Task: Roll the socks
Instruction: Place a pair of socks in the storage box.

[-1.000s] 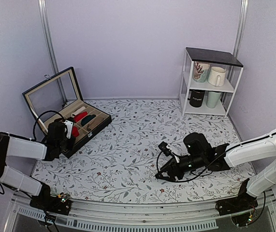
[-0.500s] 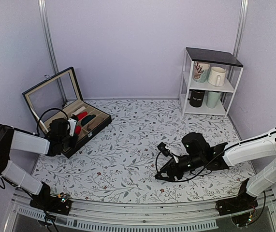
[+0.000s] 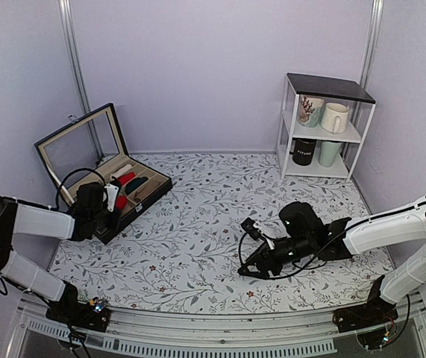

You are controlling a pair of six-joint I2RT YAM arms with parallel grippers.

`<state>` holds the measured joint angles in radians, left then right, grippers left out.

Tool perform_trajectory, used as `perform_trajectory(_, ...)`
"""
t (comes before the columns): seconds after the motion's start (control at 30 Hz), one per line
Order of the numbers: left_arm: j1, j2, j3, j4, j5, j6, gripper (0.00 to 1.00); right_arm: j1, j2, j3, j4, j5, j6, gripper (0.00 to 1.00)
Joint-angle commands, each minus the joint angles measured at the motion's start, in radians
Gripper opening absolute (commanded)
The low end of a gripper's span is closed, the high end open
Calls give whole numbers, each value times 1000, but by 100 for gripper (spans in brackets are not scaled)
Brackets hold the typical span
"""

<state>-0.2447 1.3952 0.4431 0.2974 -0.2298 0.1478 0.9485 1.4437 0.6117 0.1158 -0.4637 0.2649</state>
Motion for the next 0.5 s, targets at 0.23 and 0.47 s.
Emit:
perform_trajectory(0.23, 6, -81, 21, -166, 37, -13, 0, -3, 17, 55, -67, -14, -34, 61)
perform_trajectory(0.47, 4, -26, 125, -287, 12, -16, 0, -2, 19, 49, -66, -21, -33, 61)
